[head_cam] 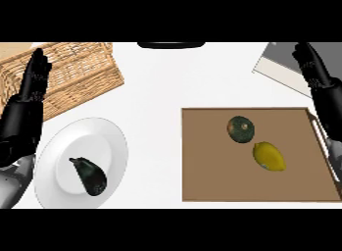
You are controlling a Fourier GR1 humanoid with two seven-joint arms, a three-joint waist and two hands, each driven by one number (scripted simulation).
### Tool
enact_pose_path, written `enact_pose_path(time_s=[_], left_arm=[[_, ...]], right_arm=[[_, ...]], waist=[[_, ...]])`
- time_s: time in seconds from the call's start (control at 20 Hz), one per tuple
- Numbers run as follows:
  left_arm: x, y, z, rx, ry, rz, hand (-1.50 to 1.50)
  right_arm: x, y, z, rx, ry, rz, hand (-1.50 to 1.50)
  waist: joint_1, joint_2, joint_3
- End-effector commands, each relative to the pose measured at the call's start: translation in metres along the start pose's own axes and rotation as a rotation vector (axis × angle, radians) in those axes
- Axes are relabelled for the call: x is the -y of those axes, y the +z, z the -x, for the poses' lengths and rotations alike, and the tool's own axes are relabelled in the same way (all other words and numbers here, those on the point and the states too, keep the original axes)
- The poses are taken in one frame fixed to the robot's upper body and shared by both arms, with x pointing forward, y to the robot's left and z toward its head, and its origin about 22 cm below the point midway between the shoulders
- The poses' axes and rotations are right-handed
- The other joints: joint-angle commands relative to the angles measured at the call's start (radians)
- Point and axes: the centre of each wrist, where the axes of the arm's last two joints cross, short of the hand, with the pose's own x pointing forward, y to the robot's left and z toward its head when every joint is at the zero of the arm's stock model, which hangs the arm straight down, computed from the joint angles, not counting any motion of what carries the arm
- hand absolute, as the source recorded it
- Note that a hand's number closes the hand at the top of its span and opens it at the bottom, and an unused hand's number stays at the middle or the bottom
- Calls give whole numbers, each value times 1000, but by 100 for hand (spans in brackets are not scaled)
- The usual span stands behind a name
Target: Pick the lemon from the tray and place it in the tiered shelf
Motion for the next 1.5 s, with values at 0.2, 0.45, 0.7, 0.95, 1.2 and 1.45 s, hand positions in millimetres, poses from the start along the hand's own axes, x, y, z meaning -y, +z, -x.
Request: enact_pose_path(time_s=[0.2,0.45,0.7,0.95,1.2,1.45], left_arm=[[34,28,31,-245,102,137,0],[48,48,37,-332,152,201,0],[57,48,46,-354,179,231,0],[63,36,48,-364,180,239,0],[61,43,45,-363,168,243,0],[48,41,62,-387,163,243,0]], right_arm=[[18,20,50,-59,-440,-178,-150],[62,54,82,-286,36,21,150],[14,108,151,-254,-337,339,-150],[63,121,167,-110,-554,298,-150],[97,109,159,-151,-423,-70,-150],[98,73,132,-129,-251,-205,-150]], waist=[[0,9,-16],[-8,24,-23],[13,5,-16],[8,-2,-17],[21,-6,-19],[-2,-13,-22]])
